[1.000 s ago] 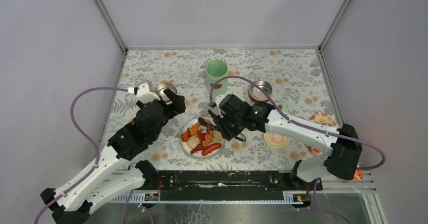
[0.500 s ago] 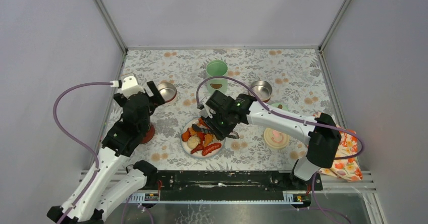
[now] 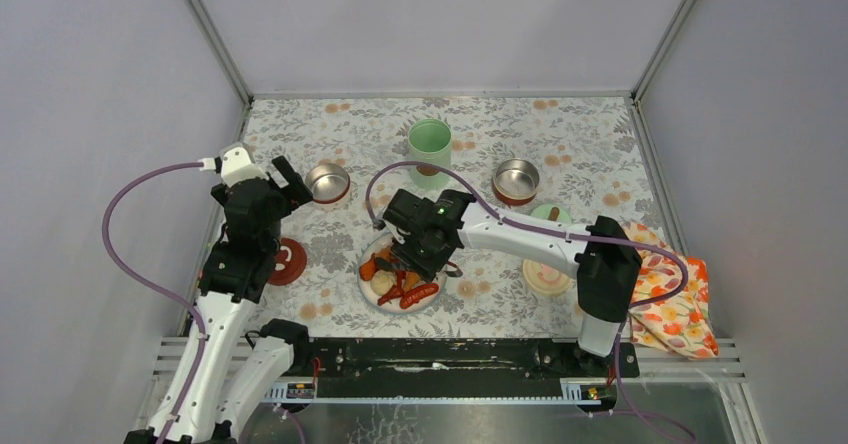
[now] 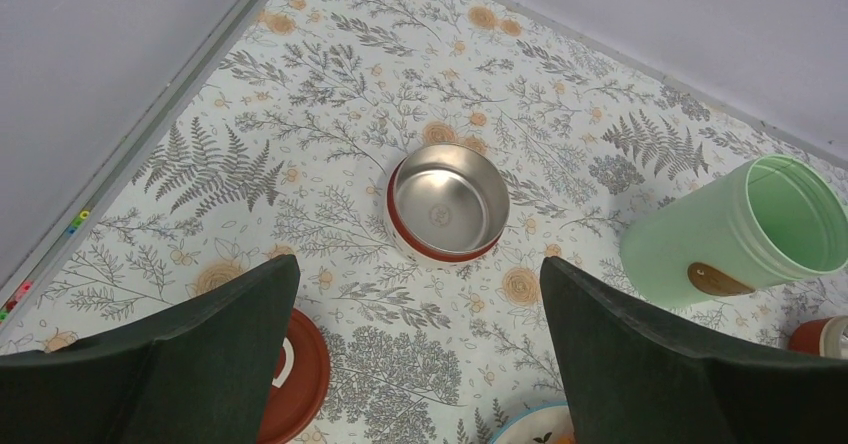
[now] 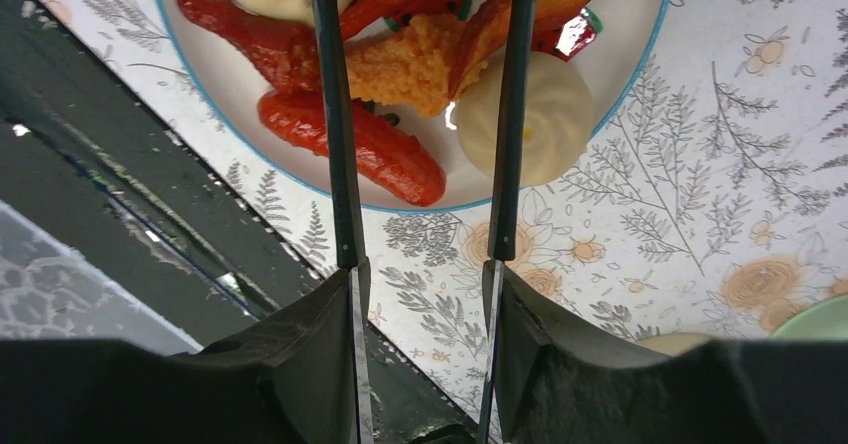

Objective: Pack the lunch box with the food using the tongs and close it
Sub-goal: Pick up the fake food from the plate.

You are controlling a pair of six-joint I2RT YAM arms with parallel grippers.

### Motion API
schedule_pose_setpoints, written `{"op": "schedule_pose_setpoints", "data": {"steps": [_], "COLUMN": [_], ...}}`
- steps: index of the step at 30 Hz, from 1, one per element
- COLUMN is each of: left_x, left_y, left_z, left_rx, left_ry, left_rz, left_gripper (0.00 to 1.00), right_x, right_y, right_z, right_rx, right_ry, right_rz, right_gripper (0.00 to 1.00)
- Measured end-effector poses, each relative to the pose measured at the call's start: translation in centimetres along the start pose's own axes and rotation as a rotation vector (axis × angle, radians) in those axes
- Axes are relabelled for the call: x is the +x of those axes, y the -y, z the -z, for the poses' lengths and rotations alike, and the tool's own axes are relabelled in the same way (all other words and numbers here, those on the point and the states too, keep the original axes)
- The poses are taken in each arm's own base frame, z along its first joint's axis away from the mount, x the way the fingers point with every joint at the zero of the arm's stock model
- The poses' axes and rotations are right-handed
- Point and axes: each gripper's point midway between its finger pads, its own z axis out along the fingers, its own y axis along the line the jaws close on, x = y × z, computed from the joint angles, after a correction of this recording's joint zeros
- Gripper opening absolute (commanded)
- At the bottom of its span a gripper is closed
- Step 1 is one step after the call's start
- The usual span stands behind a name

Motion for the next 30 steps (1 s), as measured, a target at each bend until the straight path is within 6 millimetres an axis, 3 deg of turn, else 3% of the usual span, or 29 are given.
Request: {"op": "schedule_pose_setpoints", "data": {"steps": [7, 13, 20, 30], "left_x": [-0.1, -0.2, -0.3, -0.2], "left_y": [0.1, 0.2, 0.2, 0.1], "left_z": [-0.1, -0.1, -0.1, 0.0], "left_rx": [0.020, 0.032, 0.032, 0.037], "left_ry": [-0.003, -0.001, 0.001, -0.001], "left_rz": [0.017, 0.022, 0.025, 0.027], "left_gripper": [0.98, 0.99, 0.98, 0.98], "right_x": [-0.1, -0.5, -0.5, -0.5], "right_y": [0.5, 0.7, 0.8, 0.5], "right_z": [-0.8, -0.8, -0.3, 0.2], "right_rx": [0.058, 0.076, 0.083, 0.069], "right_ry": [-0.036, -0.035, -0.039, -0.048], "right_rz": [0.024, 0.034, 0.035, 0.042], "right_gripper": [0.48, 0.30, 0.15, 0.08]}}
